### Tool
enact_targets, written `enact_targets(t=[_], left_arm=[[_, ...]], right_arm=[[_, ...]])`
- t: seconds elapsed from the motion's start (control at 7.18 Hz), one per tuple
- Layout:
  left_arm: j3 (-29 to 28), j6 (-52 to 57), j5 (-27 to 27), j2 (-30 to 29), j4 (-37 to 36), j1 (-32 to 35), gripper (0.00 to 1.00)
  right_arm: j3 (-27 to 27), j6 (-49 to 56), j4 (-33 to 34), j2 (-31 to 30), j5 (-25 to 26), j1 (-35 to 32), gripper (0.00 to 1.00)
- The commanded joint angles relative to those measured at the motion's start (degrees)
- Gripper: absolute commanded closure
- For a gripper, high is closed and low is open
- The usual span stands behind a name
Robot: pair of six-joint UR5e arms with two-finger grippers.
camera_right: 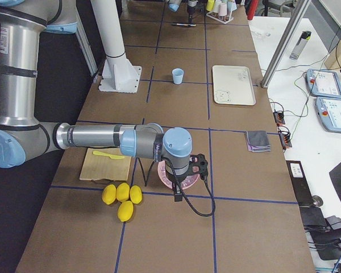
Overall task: Mash ice and strawberries in cup
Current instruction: 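Grasp the metal pestle with the left gripper and lift it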
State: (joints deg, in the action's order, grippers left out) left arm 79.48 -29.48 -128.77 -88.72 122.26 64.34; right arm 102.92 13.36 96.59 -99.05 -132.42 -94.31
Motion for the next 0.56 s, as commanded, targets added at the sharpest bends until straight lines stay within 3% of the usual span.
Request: enact_targets(t=[0.0, 0.14, 0.42], left_arm=[[0.1, 0.1, -0.1, -0.1, 0.0, 0.0, 0.68], [0.1, 0.2, -0.1, -0.1, 0.2, 0.0, 0.87], [1.4, 0.1, 0.0, -0.1, 1.6, 0.2, 0.99]], right_arm=[[0.0, 0.0, 0.0, 0.0, 0.1, 0.0, 0.01], [0.0, 0.0, 0.0, 0.0, 0.1, 0.0, 0.01], [0.1, 0.0, 0.0, 0.0, 0.0, 0.0, 0.01]])
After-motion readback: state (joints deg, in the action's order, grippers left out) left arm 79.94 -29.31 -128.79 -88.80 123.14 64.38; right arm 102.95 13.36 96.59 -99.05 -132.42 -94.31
